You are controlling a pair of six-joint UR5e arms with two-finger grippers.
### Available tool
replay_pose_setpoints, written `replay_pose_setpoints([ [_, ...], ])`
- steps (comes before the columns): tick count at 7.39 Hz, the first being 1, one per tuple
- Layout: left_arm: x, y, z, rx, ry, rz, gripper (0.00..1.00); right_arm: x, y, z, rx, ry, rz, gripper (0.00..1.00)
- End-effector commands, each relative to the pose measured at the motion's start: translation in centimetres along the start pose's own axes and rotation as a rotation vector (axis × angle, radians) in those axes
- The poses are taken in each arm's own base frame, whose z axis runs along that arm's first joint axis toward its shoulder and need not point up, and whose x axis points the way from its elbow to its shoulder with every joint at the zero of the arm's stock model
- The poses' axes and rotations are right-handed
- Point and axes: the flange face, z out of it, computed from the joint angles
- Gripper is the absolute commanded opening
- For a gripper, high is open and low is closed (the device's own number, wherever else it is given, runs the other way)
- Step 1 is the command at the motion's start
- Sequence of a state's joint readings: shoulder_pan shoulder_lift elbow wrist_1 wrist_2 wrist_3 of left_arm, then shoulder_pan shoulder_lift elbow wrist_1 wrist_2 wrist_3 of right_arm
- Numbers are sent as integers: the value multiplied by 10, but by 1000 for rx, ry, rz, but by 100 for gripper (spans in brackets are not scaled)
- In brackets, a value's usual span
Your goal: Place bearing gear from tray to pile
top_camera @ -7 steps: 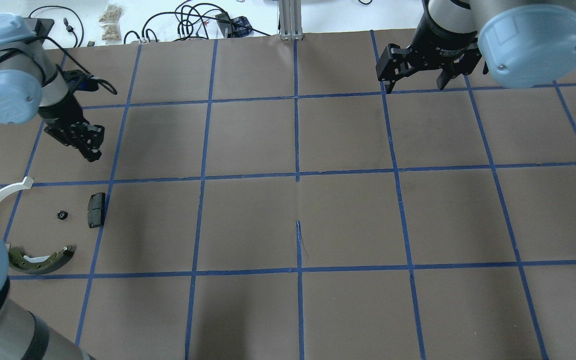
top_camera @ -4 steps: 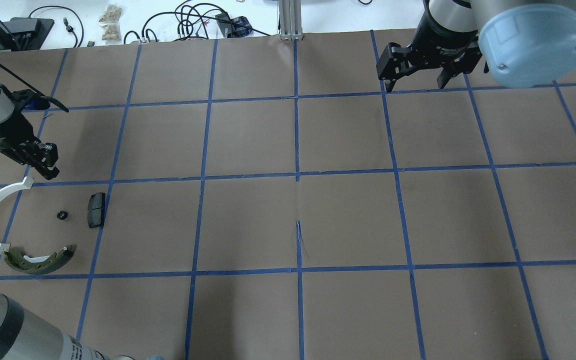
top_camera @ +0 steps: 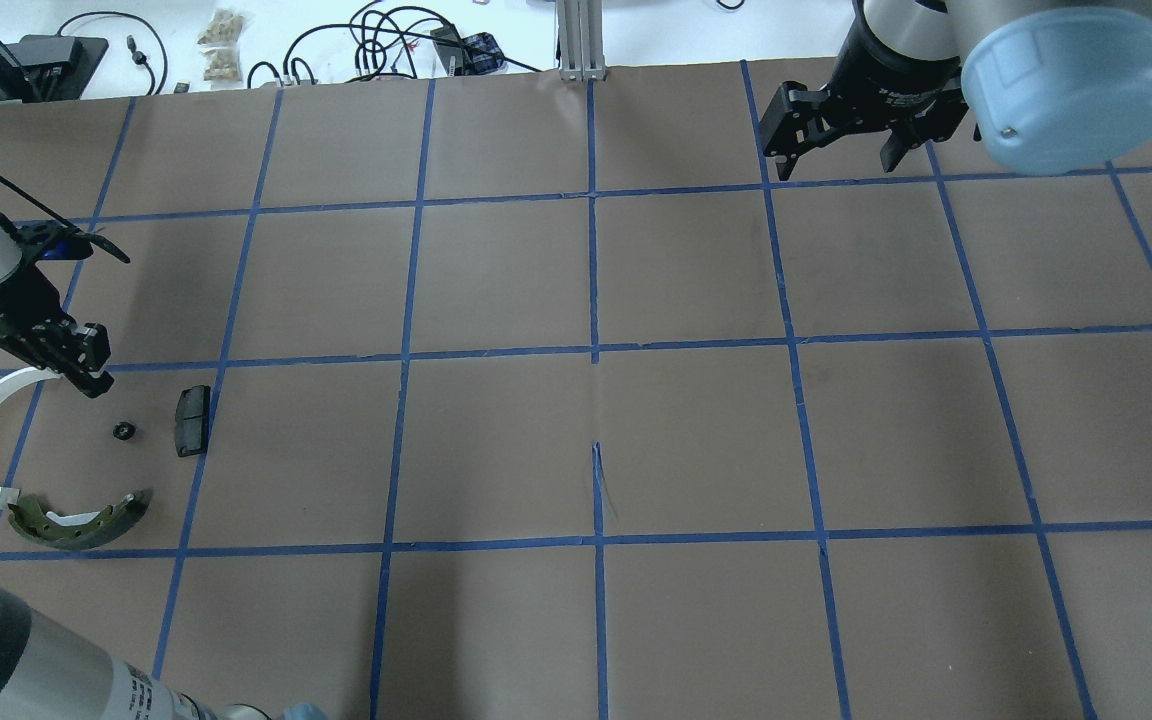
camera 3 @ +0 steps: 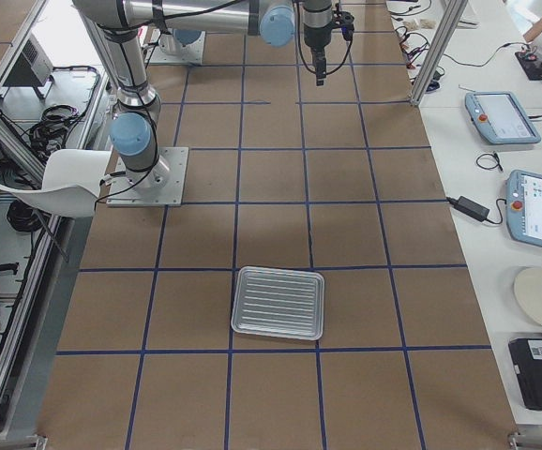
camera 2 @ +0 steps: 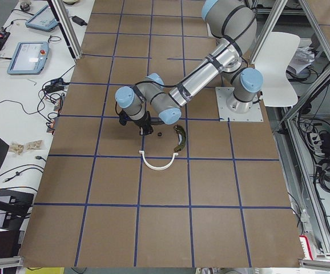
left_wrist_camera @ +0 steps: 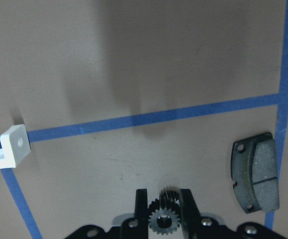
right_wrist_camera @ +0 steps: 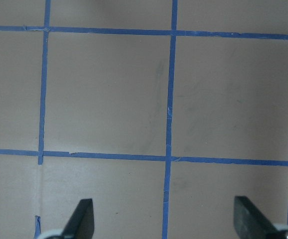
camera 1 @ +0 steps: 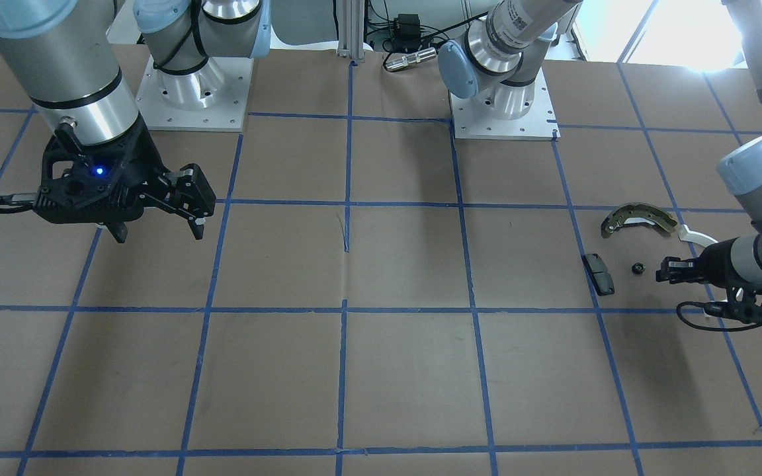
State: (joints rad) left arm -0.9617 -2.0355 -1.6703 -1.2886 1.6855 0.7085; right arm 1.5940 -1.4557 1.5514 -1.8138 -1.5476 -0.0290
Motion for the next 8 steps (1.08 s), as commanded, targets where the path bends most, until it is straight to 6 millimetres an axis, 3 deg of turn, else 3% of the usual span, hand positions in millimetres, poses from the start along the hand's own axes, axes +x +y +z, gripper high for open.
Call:
replay_pose_setpoints([
  [1, -9, 14, 20, -27, 26, -23, 0, -1, 0, 0, 0, -3, -3, 100],
  [8, -7, 17, 36, -40, 32, 2, 0, 0, 0, 1, -2, 3, -6, 100],
])
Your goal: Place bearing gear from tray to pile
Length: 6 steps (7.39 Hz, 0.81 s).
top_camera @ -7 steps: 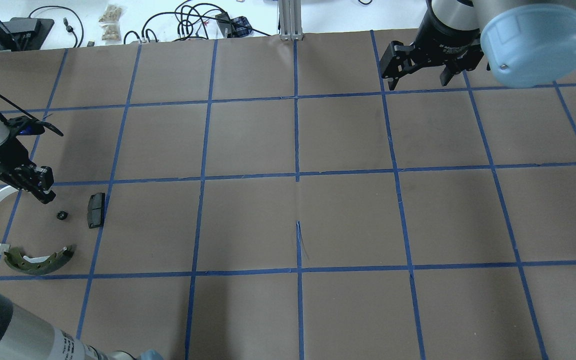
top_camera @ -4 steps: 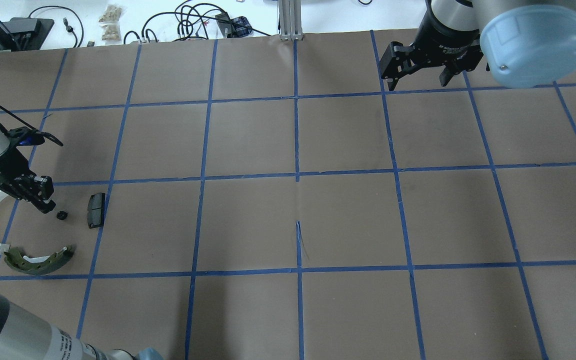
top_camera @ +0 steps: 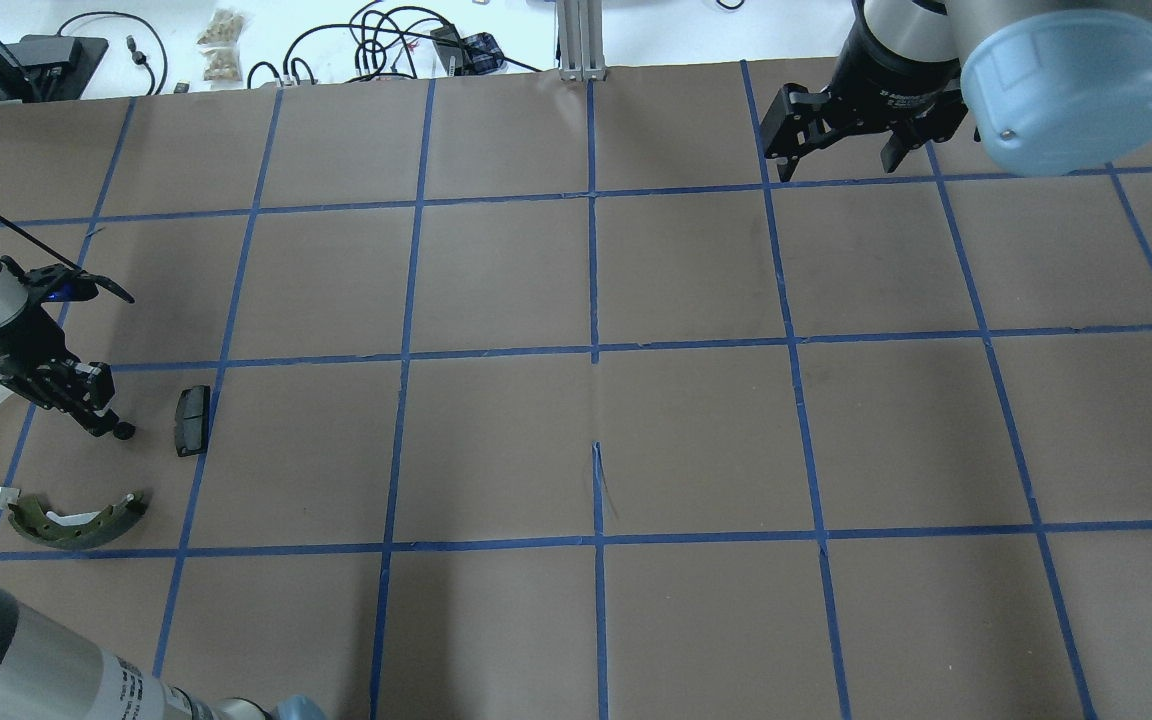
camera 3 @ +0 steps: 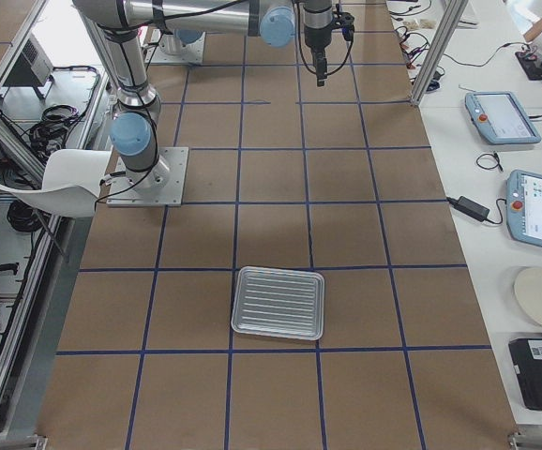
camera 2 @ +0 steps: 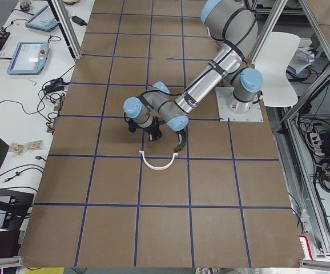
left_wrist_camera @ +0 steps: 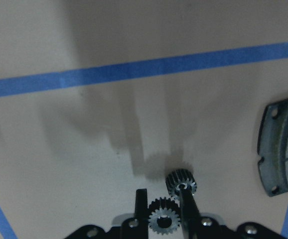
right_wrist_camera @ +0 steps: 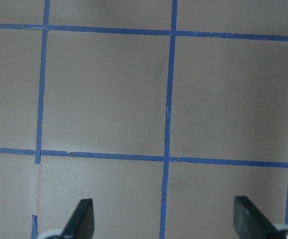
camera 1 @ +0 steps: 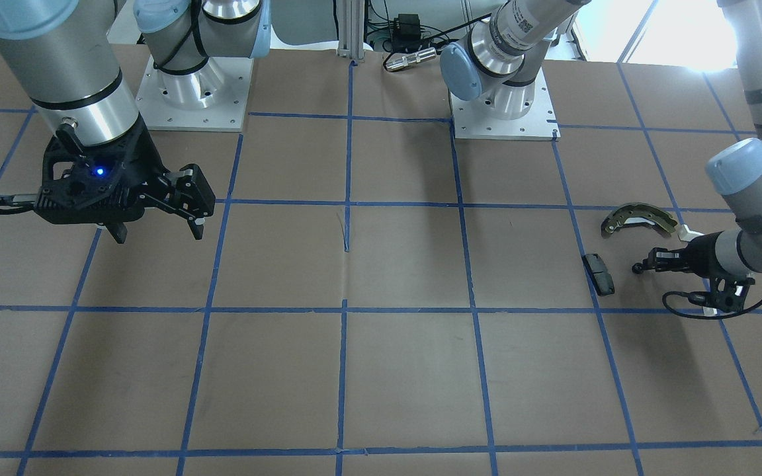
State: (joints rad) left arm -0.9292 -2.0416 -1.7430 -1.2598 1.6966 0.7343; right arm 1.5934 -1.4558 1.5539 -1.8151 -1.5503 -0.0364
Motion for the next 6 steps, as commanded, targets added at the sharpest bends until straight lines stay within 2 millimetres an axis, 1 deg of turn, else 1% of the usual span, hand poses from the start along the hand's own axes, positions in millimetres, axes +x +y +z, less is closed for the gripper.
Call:
replay_pose_setpoints([
  [1, -1, -1, -1, 4, -8, 1, 1, 2, 0, 0, -1, 4, 4, 100],
  [2, 0, -1, 1, 2, -4, 2, 6, 2, 0, 0, -1, 4, 4, 100],
  [3, 0, 0, 1, 1, -5, 2, 48, 1, 0, 0, 0, 1, 2, 100],
  [4, 0, 0, 2, -3, -4, 2, 85, 0, 0, 0, -2, 3, -1, 100],
  [5, 0, 0, 0, 1, -7, 0, 92, 1, 0, 0, -1, 5, 1, 100],
  [6, -2, 0, -4, 5, -13, -2, 96, 1, 0, 0, -1, 4, 2, 100],
])
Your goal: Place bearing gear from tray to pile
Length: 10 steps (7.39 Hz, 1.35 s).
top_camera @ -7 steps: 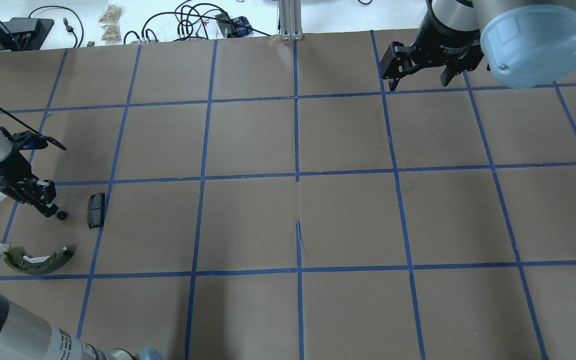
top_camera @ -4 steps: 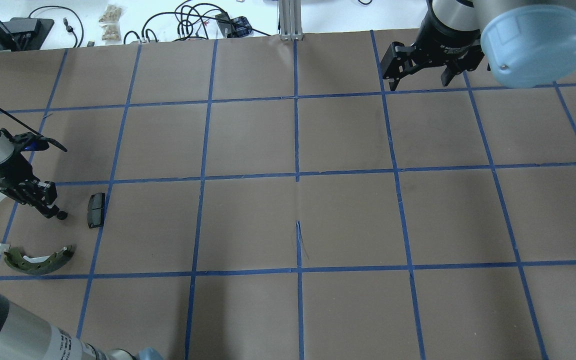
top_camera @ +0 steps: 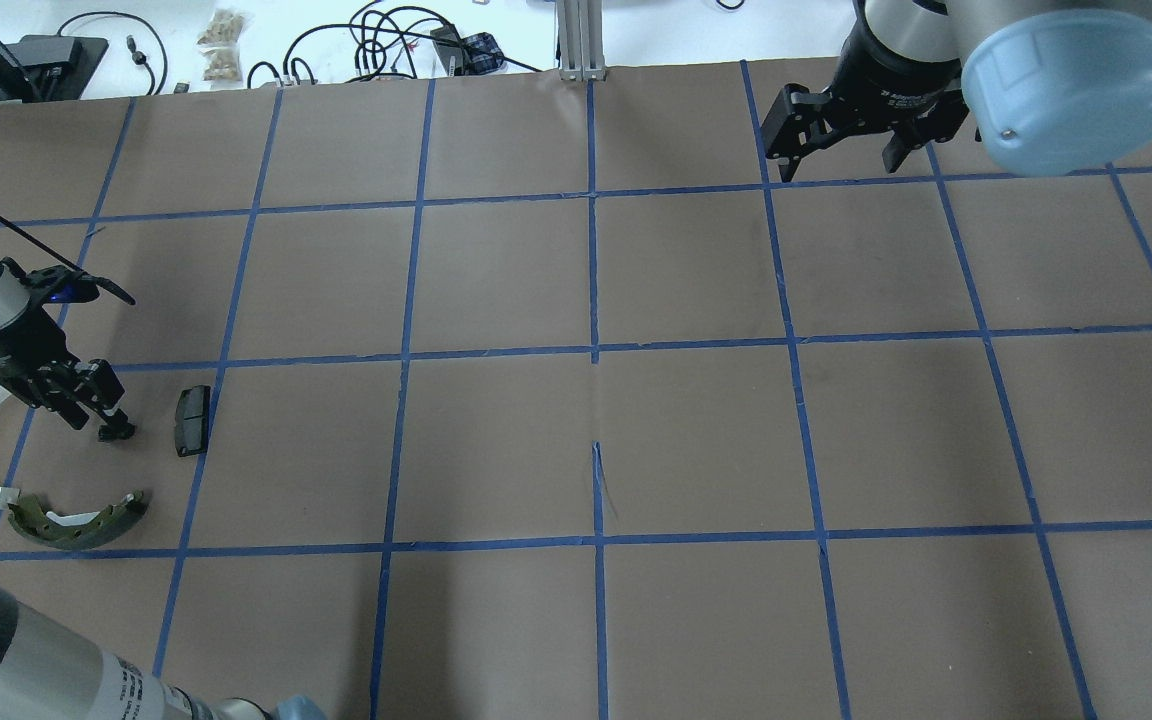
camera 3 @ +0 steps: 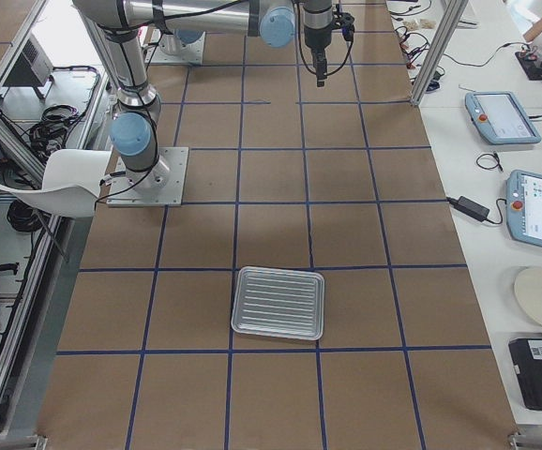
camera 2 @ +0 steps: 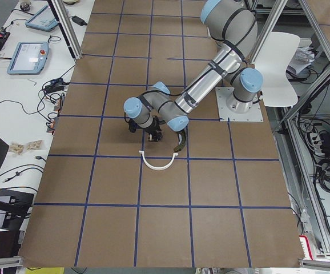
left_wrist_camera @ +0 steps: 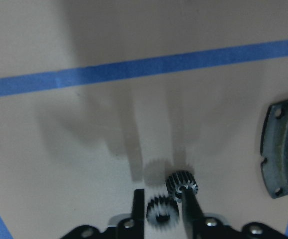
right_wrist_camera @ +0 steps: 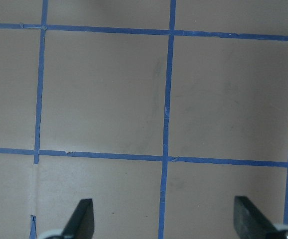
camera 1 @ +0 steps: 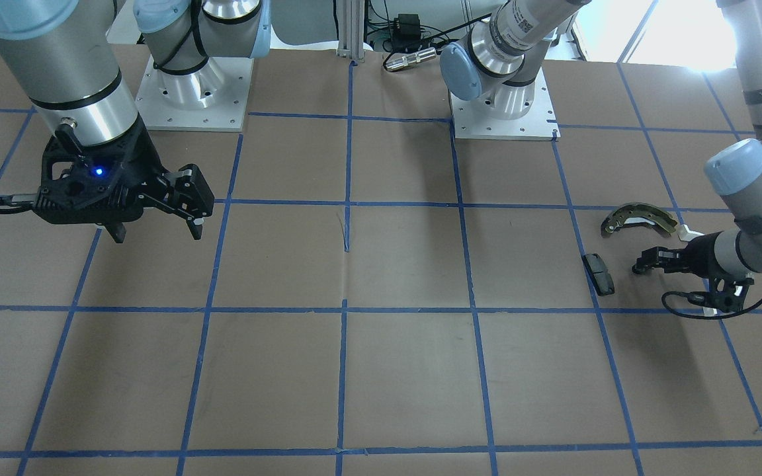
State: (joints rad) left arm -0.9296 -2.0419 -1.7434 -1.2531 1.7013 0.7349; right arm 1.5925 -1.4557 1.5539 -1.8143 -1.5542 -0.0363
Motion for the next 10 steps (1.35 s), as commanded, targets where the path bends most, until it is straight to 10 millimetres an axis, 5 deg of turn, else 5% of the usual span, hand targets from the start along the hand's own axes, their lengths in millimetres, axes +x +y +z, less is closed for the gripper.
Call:
replay_pose_setpoints([
  [1, -2, 1, -13, 14, -15, -9, 97, 0, 0, 0, 1, -3, 3, 100],
  [3, 15, -15, -52, 68, -66, -58, 100, 0, 0, 0, 1, -5, 3, 100],
  [4, 47, -31, -82, 96, -108, -50, 100, -1, 0, 0, 1, -6, 3, 100],
  [7, 206, -48, -160, 227, -205, -57, 100, 0, 0, 0, 1, -5, 1, 100],
  [8, 270, -37, -180, 259, -228, -34, 100, -1, 0, 0, 2, -8, 1, 100],
  [10, 364, -4, -210, 303, -242, 68, 100, -1, 0, 0, 1, -8, 1, 100],
])
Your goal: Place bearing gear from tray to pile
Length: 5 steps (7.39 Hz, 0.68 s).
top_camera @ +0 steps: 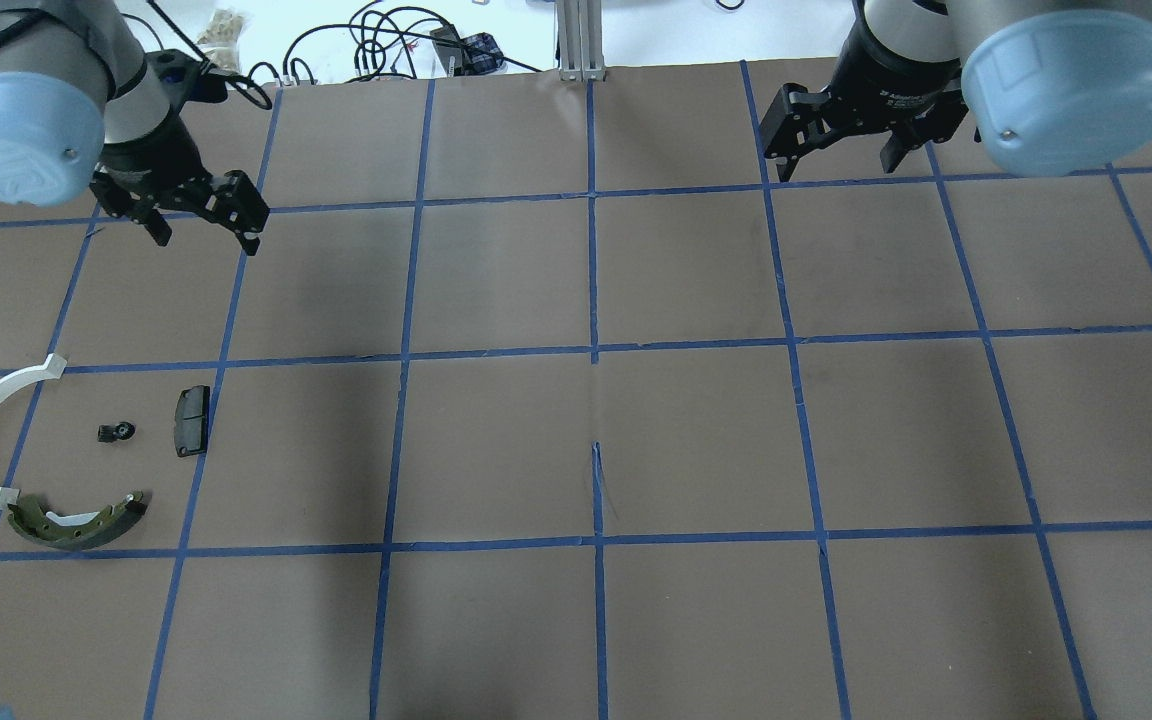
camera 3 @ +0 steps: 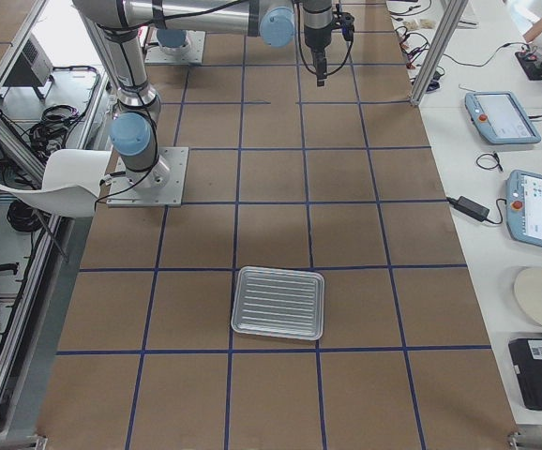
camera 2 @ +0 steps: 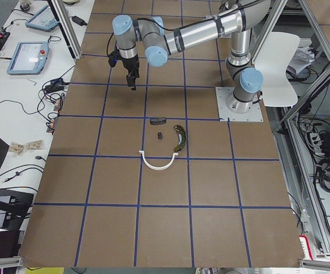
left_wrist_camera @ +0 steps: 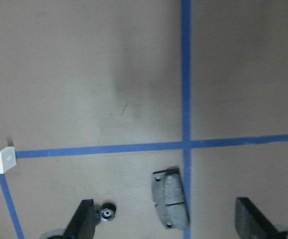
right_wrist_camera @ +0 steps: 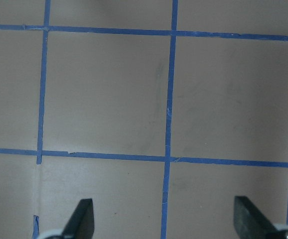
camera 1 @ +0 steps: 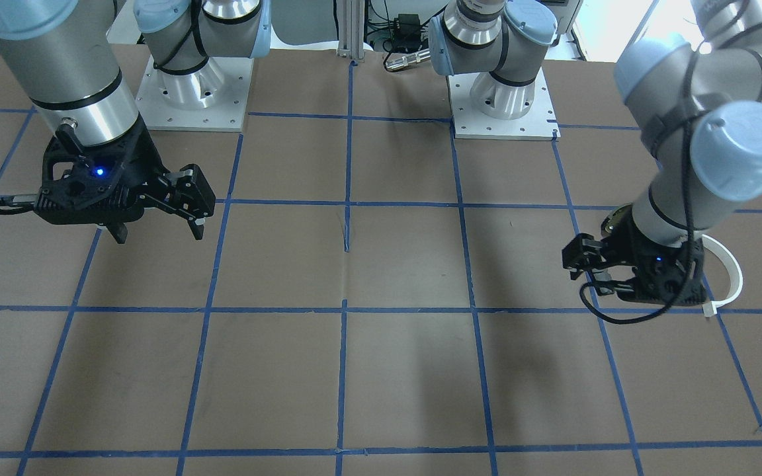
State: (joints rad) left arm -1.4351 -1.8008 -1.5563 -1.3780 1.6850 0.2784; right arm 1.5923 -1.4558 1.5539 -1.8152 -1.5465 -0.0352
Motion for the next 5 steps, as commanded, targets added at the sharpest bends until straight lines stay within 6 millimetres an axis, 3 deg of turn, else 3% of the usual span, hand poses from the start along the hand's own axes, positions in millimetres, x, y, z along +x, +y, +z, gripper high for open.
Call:
replay_pose_setpoints([
  [1, 92, 25, -55, 57, 36, 56, 100, 1, -1, -2, 4, 2, 1, 100],
  [2, 111, 34, -63, 63, 59, 44, 100, 2, -2, -4, 11, -8, 12, 100],
  [3, 114, 45, -70, 29, 100, 44, 100, 7, -4, -8, 8, -6, 26, 100],
  [4, 110, 53, -65, 15, 95, 54, 100, 9, -2, -8, -16, -6, 34, 100],
  [5, 90, 51, -62, 12, 97, 27, 100, 14, -4, -16, -30, -4, 42, 100],
])
